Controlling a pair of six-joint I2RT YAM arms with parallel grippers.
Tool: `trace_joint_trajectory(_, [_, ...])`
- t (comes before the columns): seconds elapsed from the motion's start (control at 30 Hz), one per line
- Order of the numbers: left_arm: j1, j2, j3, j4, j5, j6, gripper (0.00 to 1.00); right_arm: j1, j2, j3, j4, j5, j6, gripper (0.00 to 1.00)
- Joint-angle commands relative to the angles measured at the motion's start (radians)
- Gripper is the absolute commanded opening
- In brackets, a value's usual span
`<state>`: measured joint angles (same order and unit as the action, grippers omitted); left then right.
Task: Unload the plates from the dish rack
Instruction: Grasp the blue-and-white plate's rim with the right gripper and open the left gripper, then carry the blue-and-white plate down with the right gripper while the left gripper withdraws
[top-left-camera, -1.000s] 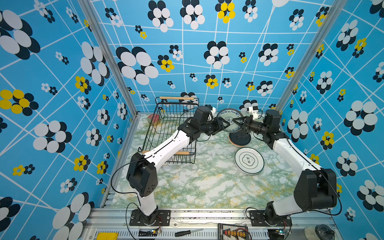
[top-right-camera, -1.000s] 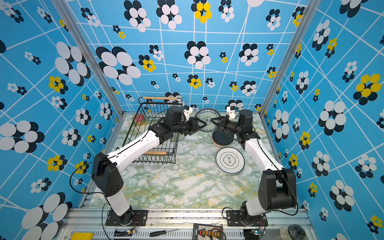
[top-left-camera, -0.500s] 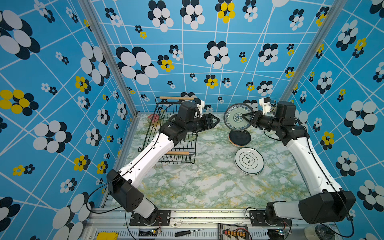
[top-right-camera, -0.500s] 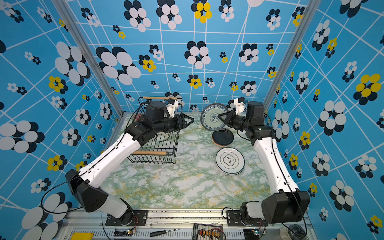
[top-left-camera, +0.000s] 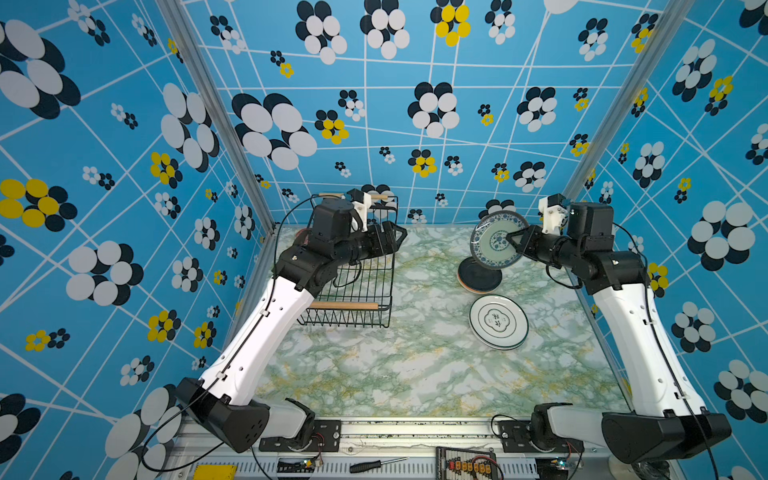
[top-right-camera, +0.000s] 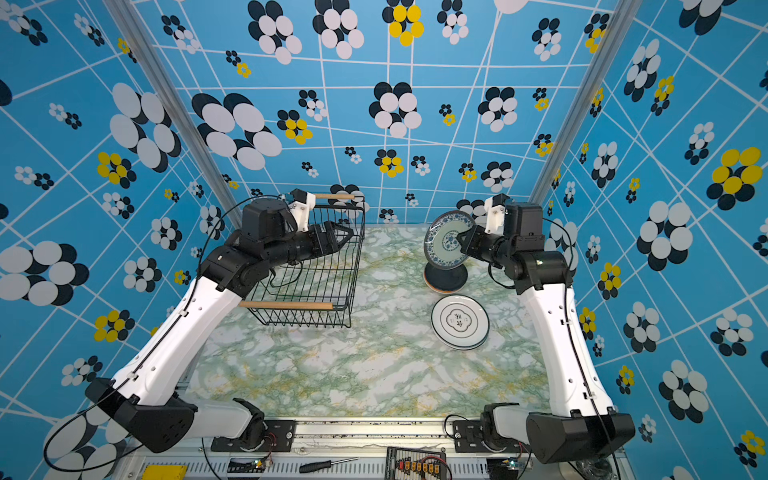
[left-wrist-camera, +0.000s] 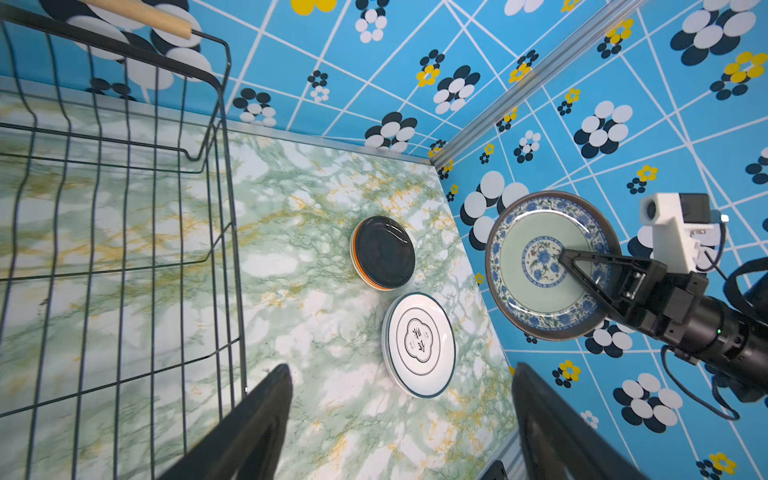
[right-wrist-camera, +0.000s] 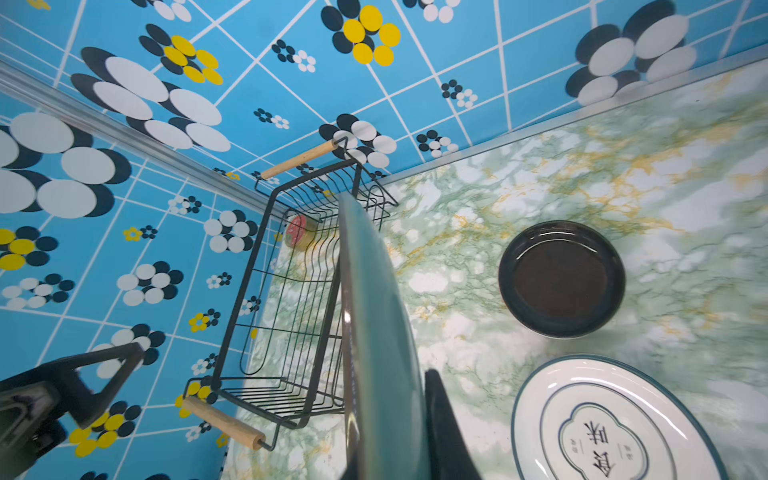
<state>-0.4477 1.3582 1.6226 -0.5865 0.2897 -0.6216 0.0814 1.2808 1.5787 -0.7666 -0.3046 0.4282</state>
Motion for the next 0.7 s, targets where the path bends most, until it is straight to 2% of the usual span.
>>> trace_joint_trajectory(0.0, [0.045,-0.060,-0.012,-0.055,-0.019,0.052,0.85,-0.006,-0.047,0.056,-0.085,0.144,-0.047,0.00])
trace_joint_trajectory(0.03, [0.058,-0.069,-0.018,-0.064,-0.020,0.054,0.96,-0.005,-0.056,0.058,-0.094,0.169,-0.049,0.00])
trace_joint_trajectory(0.07, [0.072,-0.078,-0.020,-0.077,-0.026,0.061,0.99,-0.006,-0.067,0.058,-0.101,0.194,-0.054,0.00])
trace_joint_trajectory(0.33, [0.139,-0.123,-0.050,-0.122,-0.064,0.095,0.99,-0.018,-0.133,0.029,-0.138,0.393,-0.040,0.00])
trace_joint_trajectory(0.47, [0.145,-0.119,-0.055,-0.151,-0.118,0.111,0.99,-0.046,-0.183,-0.093,-0.071,0.450,-0.006,0.00])
trace_joint_trajectory(0.67, [0.146,-0.112,-0.081,-0.167,-0.192,0.129,0.99,-0.107,-0.258,-0.279,0.100,0.441,0.053,0.00])
